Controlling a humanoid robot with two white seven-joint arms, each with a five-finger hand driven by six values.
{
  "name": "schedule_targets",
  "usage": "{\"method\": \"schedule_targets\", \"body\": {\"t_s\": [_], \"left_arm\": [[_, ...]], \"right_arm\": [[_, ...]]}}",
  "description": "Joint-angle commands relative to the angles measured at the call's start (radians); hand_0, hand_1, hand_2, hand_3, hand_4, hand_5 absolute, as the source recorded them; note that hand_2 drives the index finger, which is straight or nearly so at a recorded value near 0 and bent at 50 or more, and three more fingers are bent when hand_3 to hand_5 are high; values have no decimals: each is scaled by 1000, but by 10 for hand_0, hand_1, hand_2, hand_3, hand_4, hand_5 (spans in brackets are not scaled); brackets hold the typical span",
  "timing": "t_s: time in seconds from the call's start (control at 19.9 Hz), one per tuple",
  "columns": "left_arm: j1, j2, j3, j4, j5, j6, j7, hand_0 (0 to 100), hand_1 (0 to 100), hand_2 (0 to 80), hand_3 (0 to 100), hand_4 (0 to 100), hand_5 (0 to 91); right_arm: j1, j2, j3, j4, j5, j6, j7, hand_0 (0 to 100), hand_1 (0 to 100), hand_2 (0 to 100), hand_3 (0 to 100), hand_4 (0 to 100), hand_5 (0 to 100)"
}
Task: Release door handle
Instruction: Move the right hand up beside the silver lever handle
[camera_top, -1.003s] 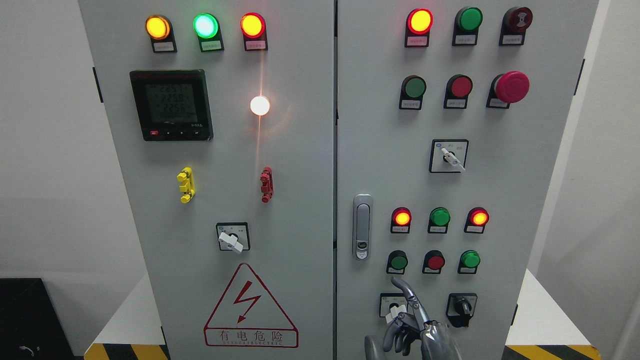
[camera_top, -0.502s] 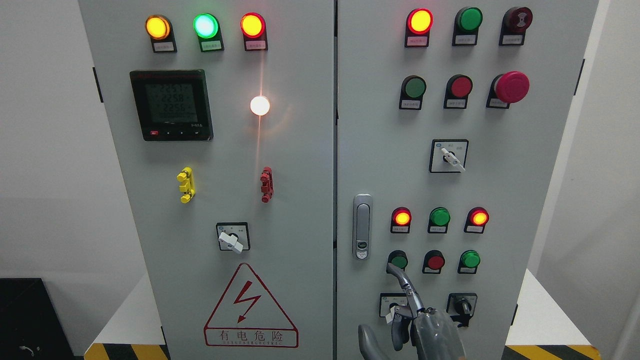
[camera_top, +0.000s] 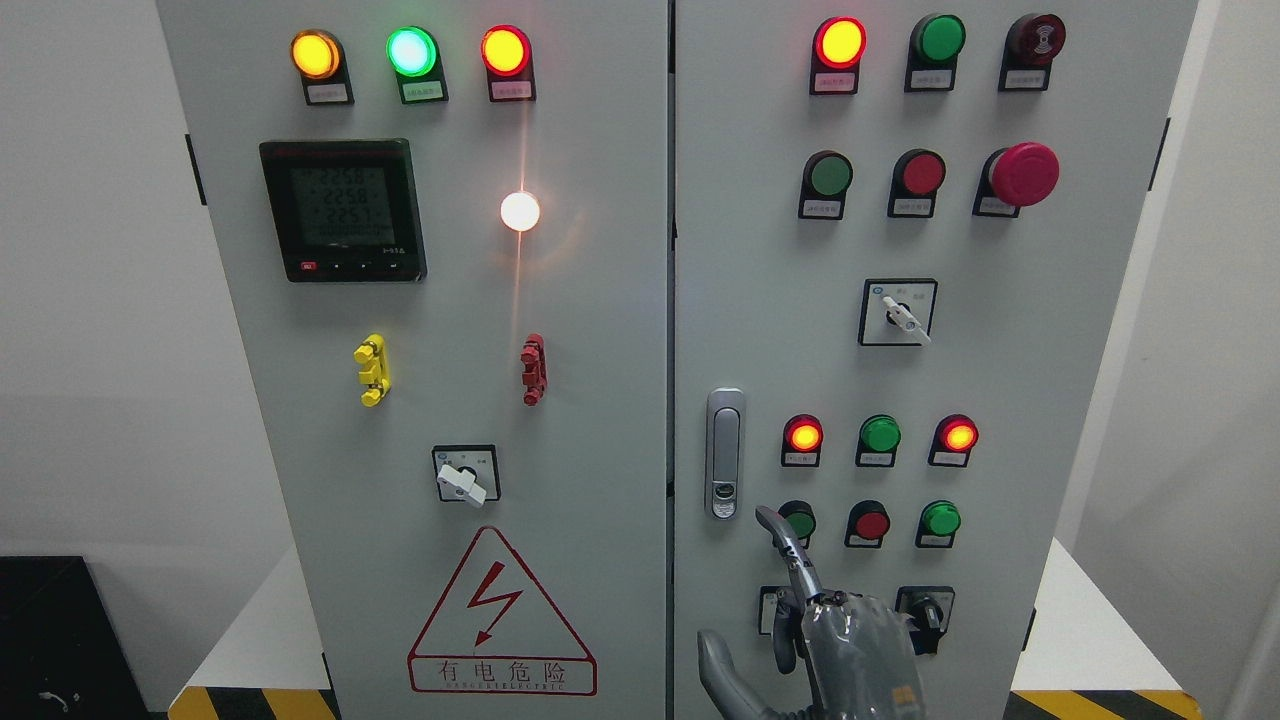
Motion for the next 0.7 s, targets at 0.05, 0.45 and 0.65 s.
{"method": "schedule_targets", "body": {"t_s": [0.05, 0.45, 0.65], "left_arm": [[0, 0, 0, 0, 0, 0, -1, 120, 556, 0, 0, 0, 0], [0, 0, 0, 0, 0, 0, -1, 120, 556, 0, 0, 0, 0], [0, 0, 0, 0, 0, 0, -1, 120, 556, 0, 0, 0, 0]], "right_arm": [[-36, 43, -2, 74, 171, 1, 0, 401, 343, 0, 1000, 1000, 1000], [-59, 43, 4, 95, 318, 60, -1, 398, 347, 0, 1000, 1000, 1000], [-62, 44, 10, 105, 352, 61, -9, 399, 347, 0, 1000, 1000, 1000]]}}
